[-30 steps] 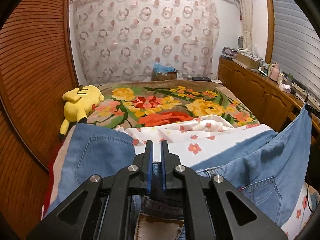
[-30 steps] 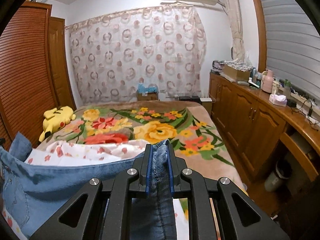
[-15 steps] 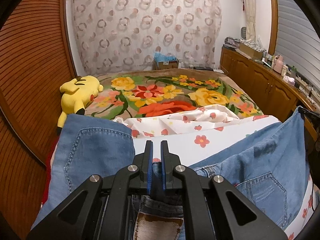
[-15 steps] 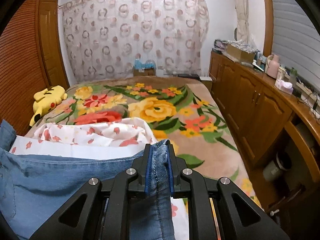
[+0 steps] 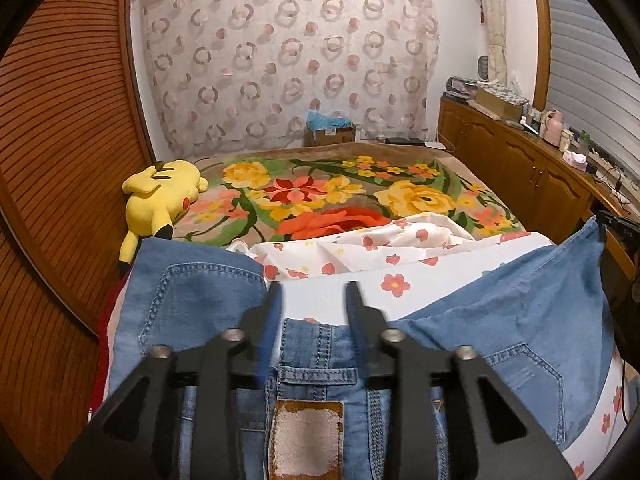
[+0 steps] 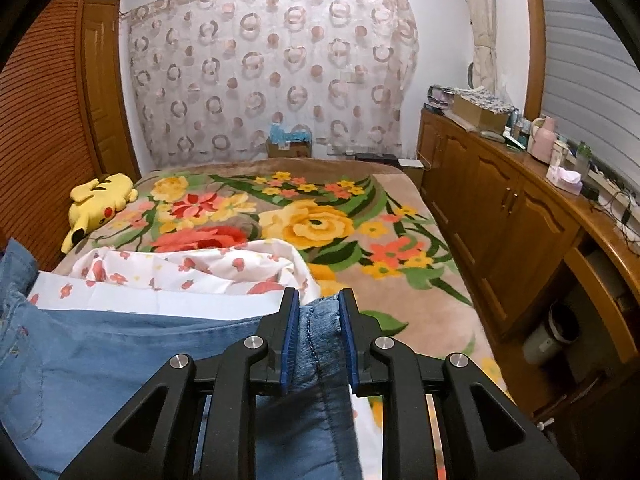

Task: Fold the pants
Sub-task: 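Open both tools and release the folded jeans onto the bed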

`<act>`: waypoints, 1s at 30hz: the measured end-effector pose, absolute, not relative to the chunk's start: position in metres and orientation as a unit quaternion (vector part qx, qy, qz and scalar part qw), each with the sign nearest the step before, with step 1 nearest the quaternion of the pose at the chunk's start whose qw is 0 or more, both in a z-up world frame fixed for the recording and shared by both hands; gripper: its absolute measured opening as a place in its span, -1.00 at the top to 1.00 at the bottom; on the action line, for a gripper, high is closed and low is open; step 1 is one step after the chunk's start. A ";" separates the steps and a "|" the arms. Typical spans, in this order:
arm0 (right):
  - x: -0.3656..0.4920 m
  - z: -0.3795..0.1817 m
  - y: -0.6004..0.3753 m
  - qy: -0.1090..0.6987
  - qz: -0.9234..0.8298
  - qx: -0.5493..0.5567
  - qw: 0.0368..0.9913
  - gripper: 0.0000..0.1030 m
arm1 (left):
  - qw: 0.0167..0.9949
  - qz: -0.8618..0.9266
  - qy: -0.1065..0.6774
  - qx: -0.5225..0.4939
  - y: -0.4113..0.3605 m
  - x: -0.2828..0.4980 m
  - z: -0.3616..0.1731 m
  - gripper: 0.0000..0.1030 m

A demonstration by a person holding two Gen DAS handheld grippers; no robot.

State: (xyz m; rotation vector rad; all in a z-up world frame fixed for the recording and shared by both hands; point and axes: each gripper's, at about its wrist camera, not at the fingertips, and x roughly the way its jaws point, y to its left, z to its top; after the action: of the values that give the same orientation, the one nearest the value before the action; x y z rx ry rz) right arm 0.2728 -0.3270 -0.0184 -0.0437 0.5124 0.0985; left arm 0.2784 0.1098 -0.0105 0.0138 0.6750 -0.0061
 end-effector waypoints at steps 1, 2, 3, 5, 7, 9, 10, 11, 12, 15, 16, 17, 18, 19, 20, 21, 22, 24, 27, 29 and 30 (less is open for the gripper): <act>0.270 -0.019 -0.326 0.252 0.052 -0.021 0.966 0.60 | 0.944 -0.007 0.330 0.006 0.109 0.277 -0.010 0.13; 0.267 -0.019 -0.325 0.251 0.057 -0.022 0.966 0.60 | 0.944 -0.010 0.330 0.006 0.109 0.275 -0.011 0.13; 0.263 -0.019 -0.323 0.250 0.062 -0.022 0.966 0.60 | 0.943 -0.011 0.332 0.008 0.108 0.274 -0.011 0.13; 0.258 -0.019 -0.318 0.248 0.074 -0.022 0.966 0.60 | 0.943 -0.014 0.333 0.009 0.106 0.272 -0.012 0.12; 0.252 -0.019 -0.313 0.247 0.086 -0.025 0.965 0.60 | 0.942 -0.022 0.335 0.008 0.104 0.270 -0.013 -0.10; 0.246 -0.019 -0.310 0.246 0.097 -0.027 0.964 0.60 | 0.943 -0.028 0.332 0.004 0.103 0.267 -0.013 -0.33; 0.242 -0.018 -0.308 0.245 0.102 -0.029 0.964 0.60 | 0.943 -0.033 0.331 0.003 0.102 0.265 -0.013 -0.38; 0.239 -0.019 -0.307 0.244 0.107 -0.029 0.963 0.60 | 0.943 -0.034 0.330 0.002 0.101 0.265 -0.012 -0.47; 0.235 -0.018 -0.304 0.244 0.114 -0.030 0.963 0.59 | 0.944 -0.037 0.329 0.002 0.100 0.263 -0.012 -0.49; 0.229 -0.019 -0.302 0.244 0.129 -0.030 0.961 0.59 | 0.943 -0.044 0.331 0.003 0.094 0.259 -0.013 -0.53; 0.227 -0.019 -0.301 0.244 0.135 -0.030 0.960 0.59 | 0.942 -0.047 0.332 0.005 0.093 0.258 -0.014 -0.53; 0.224 -0.021 -0.301 0.245 0.140 -0.029 0.959 0.59 | 0.942 -0.050 0.332 0.006 0.090 0.257 -0.014 -0.53; 0.223 -0.023 -0.300 0.248 0.145 -0.027 0.957 0.59 | 0.942 -0.052 0.333 0.007 0.088 0.255 -0.015 -0.53; 0.221 -0.025 -0.299 0.251 0.151 -0.028 0.956 0.59 | 0.942 -0.053 0.332 0.007 0.086 0.252 -0.015 -0.53; 0.221 -0.025 -0.299 0.254 0.155 -0.028 0.954 0.58 | 0.942 -0.054 0.331 0.006 0.085 0.250 -0.016 -0.53; 0.221 -0.026 -0.298 0.258 0.158 -0.030 0.953 0.54 | 0.942 -0.056 0.330 0.005 0.084 0.247 -0.016 -0.53; 0.219 -0.027 -0.296 0.260 0.162 -0.031 0.951 0.51 | 0.943 -0.060 0.329 0.004 0.083 0.243 -0.017 -0.53; 0.215 -0.029 -0.294 0.265 0.170 -0.032 0.949 0.49 | 0.942 -0.068 0.328 0.004 0.080 0.235 -0.020 -0.53; 0.210 -0.030 -0.293 0.274 0.182 -0.031 0.944 0.42 | 0.940 -0.075 0.333 0.009 0.078 0.220 -0.027 -0.53; 0.204 -0.033 -0.290 0.281 0.190 -0.034 0.940 0.40 | 0.938 -0.079 0.338 0.008 0.078 0.211 -0.032 -0.53; 0.202 -0.033 -0.290 0.284 0.192 -0.034 0.939 0.40 | 0.937 -0.079 0.341 0.007 0.080 0.206 -0.035 -0.53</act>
State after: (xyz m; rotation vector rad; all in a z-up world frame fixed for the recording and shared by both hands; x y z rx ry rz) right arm 0.2021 -0.2896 -0.0331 -0.0695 0.5802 0.3927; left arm 0.2058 0.0796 -0.0346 0.0151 0.6965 -0.1615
